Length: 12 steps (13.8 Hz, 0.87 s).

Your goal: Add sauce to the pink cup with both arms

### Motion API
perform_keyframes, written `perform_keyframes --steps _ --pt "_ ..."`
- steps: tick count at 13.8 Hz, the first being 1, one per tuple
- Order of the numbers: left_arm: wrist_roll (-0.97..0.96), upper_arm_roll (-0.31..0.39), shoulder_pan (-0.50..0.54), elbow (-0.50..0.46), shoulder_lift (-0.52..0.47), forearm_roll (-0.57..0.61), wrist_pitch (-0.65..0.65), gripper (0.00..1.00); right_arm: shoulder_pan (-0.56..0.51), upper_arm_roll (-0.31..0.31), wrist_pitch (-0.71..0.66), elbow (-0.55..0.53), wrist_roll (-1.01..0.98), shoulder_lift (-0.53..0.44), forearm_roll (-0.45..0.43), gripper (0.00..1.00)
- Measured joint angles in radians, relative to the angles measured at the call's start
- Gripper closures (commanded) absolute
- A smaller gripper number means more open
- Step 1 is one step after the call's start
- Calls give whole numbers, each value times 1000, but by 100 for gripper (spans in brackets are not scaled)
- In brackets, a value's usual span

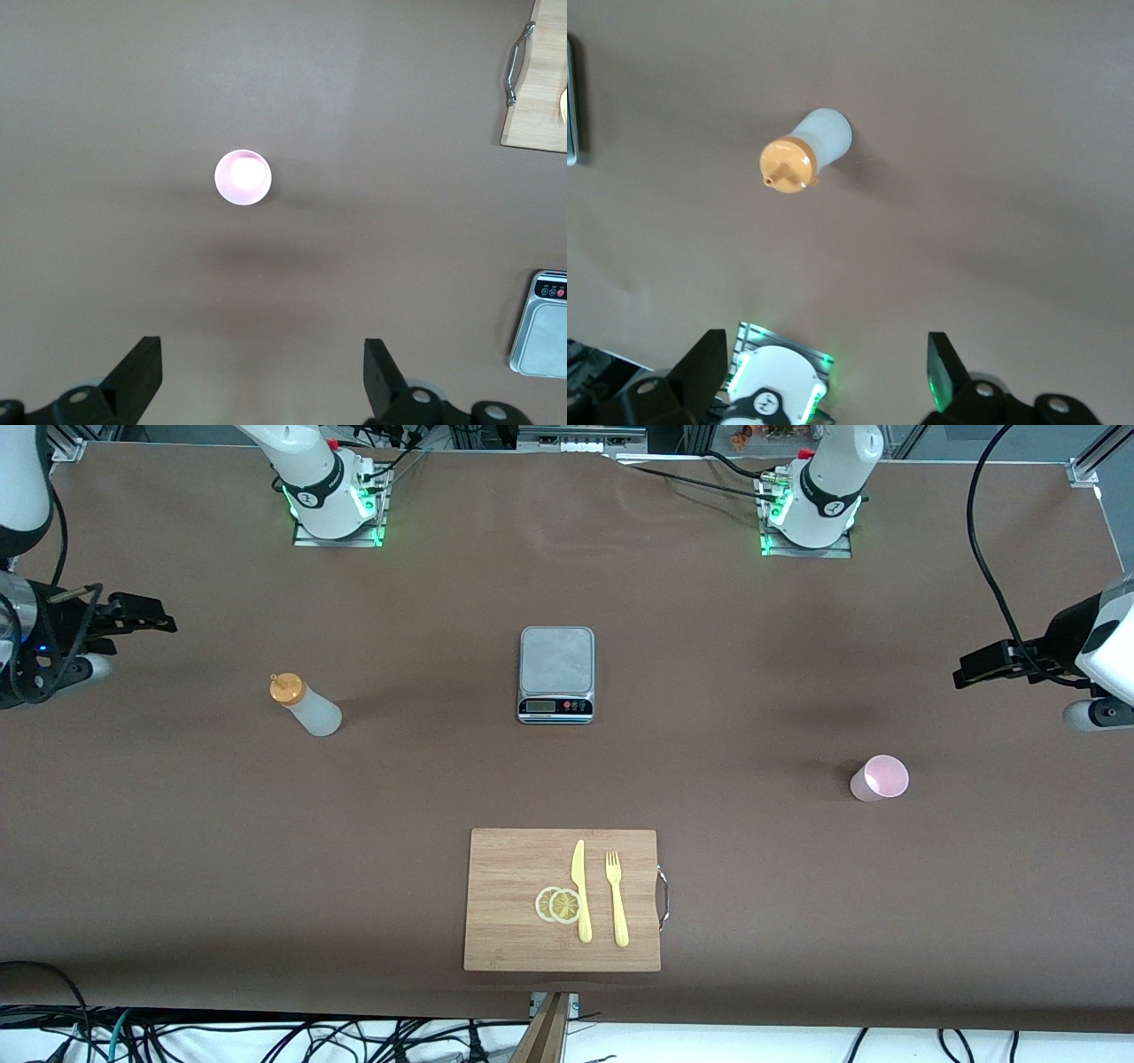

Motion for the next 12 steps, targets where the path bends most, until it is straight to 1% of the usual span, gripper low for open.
perform_keyframes --steps 1,4,6,7,8,10,12 --pt "0 0 0 0 1 0 0 0 -3 -17 10 -11 -60 0 19 0" --pt "0 0 0 0 3 0 0 0 -5 -111 62 -49 -319 -1 103 0" --pt "0 0 0 1 3 0 0 0 -7 -160 90 -82 -419 0 168 2" --pt "0 0 0 1 3 0 0 0 -7 -166 93 -86 -417 -1 177 2" --pt "0 0 0 1 3 0 0 0 0 -161 90 -82 -360 -6 168 2" --pt "0 0 0 1 3 0 0 0 26 -122 65 -60 -186 -22 107 2" --pt "0 0 0 1 4 0 0 0 53 -84 57 -47 -57 -32 61 2"
